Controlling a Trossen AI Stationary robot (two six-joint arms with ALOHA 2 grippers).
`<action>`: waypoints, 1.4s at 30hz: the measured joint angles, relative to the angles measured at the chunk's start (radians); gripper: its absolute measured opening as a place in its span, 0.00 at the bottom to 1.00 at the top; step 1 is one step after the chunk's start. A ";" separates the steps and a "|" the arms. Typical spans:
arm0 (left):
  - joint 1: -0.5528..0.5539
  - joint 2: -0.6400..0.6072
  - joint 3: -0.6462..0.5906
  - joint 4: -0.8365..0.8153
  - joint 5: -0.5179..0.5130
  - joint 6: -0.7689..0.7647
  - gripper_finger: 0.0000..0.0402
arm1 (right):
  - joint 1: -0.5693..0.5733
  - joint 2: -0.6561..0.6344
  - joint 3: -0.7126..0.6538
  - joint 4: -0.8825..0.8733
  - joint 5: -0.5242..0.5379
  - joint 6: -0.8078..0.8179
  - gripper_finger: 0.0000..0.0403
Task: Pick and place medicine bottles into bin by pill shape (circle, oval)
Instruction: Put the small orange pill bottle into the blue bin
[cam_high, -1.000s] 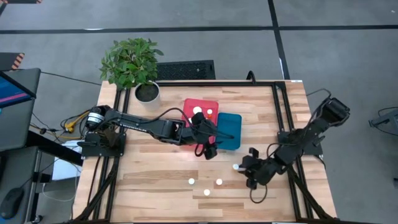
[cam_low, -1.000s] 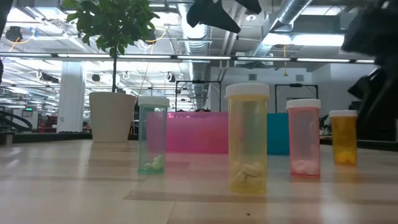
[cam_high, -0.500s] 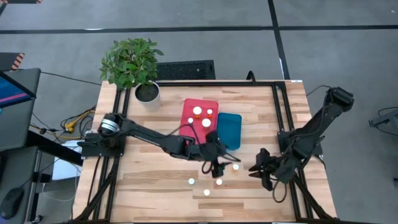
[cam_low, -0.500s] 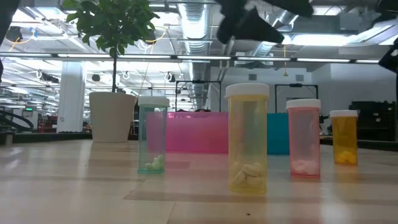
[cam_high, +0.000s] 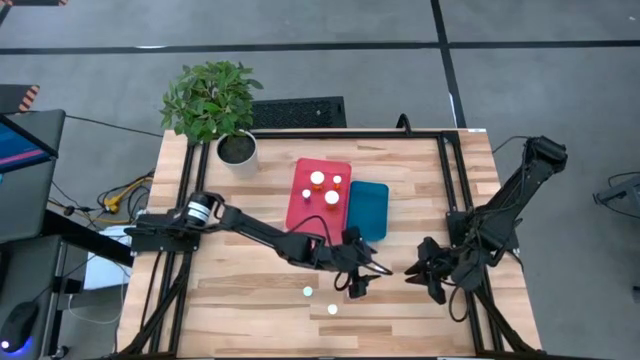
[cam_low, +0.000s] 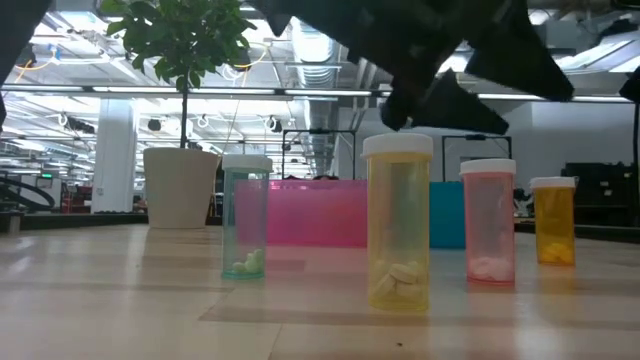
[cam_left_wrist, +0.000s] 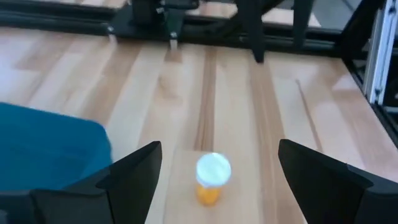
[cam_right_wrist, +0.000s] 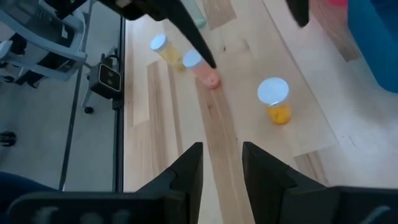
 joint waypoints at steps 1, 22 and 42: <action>-0.002 0.007 0.000 0.013 0.006 0.001 0.79 | 0.000 0.000 0.000 0.000 0.000 0.000 0.30; 0.022 0.097 0.118 -0.077 0.008 0.092 0.78 | -0.001 0.000 0.000 -0.017 0.000 0.011 0.30; 0.026 0.096 0.173 -0.294 0.060 0.141 0.65 | -0.001 0.000 0.000 -0.023 -0.004 -0.006 0.30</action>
